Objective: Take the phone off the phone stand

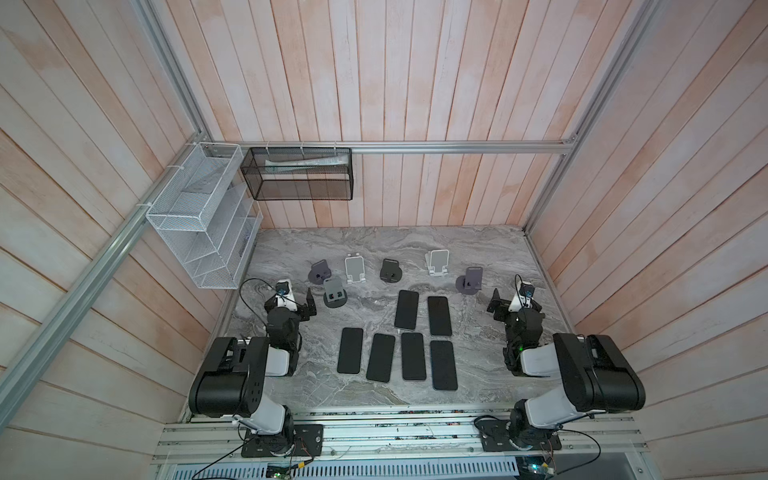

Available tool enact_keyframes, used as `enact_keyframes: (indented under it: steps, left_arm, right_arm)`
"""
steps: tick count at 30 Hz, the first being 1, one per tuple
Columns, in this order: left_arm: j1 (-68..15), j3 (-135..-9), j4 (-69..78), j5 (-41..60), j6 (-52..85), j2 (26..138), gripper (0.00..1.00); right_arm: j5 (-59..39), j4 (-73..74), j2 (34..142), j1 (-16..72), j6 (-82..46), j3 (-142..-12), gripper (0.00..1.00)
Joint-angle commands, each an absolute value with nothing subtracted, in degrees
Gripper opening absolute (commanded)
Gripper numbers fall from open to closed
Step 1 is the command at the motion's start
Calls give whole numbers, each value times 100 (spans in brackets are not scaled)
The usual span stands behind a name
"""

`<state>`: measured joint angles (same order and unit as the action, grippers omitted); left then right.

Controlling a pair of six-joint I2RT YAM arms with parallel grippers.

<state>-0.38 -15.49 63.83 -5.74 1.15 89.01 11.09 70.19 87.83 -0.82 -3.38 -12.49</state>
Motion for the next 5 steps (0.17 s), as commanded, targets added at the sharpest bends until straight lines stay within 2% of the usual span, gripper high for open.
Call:
enact_keyframes:
  steps: [1, 5]
  left_arm:
    - [-9, -1642, 6390, -492, 141, 8834, 100]
    - [-9, -1641, 6390, -492, 141, 8834, 100]
  right_arm:
    - [1147, 6954, 8719, -50, -334, -1364, 98]
    - [1139, 6955, 8702, -50, -316, -1362, 98]
